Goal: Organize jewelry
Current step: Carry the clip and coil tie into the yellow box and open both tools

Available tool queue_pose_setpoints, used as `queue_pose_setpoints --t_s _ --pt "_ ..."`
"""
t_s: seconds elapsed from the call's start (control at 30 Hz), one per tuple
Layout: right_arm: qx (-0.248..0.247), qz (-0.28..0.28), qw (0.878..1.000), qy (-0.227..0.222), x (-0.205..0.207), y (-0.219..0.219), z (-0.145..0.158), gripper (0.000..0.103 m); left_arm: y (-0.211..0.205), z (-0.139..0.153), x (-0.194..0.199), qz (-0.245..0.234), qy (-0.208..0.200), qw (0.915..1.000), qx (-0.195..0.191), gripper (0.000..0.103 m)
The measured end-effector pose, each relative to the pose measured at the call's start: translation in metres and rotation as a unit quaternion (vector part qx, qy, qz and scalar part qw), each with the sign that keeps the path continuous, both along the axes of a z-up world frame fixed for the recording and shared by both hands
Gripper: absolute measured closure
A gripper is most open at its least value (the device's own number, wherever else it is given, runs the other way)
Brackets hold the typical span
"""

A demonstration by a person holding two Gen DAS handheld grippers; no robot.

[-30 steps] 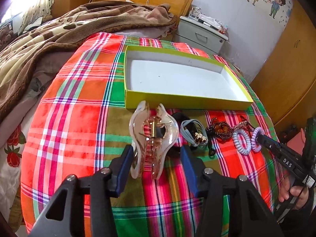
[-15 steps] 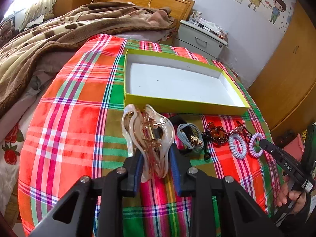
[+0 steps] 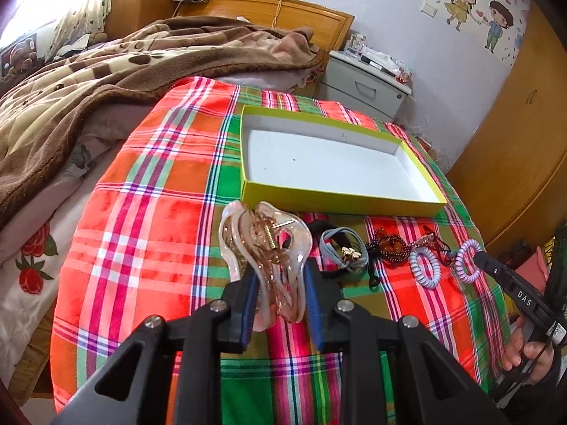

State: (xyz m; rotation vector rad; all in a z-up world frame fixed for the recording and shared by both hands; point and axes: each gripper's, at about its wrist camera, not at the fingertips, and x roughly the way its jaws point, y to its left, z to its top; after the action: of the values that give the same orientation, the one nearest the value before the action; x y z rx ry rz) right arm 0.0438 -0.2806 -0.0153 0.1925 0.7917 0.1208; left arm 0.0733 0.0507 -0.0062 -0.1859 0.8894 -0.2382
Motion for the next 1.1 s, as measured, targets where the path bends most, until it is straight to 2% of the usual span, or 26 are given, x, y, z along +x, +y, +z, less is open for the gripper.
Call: queue_pose_setpoints --t_s 0.47,0.73,1.1 --pt "0.005 0.007 1.000 -0.028 0.022 0.007 0.036 0.093 -0.005 0.031 0.019 -0.010 -0.025 0.9996 0.008 0.077" --pt "0.007 0.010 1.000 -0.020 0.062 0.011 0.042 0.093 -0.016 0.034 0.057 -0.025 -0.024 0.9994 0.010 0.077" --pt "-0.006 0.017 1.000 0.001 0.130 0.019 0.035 0.093 -0.033 0.027 0.116 -0.044 -0.015 0.9989 0.010 0.077"
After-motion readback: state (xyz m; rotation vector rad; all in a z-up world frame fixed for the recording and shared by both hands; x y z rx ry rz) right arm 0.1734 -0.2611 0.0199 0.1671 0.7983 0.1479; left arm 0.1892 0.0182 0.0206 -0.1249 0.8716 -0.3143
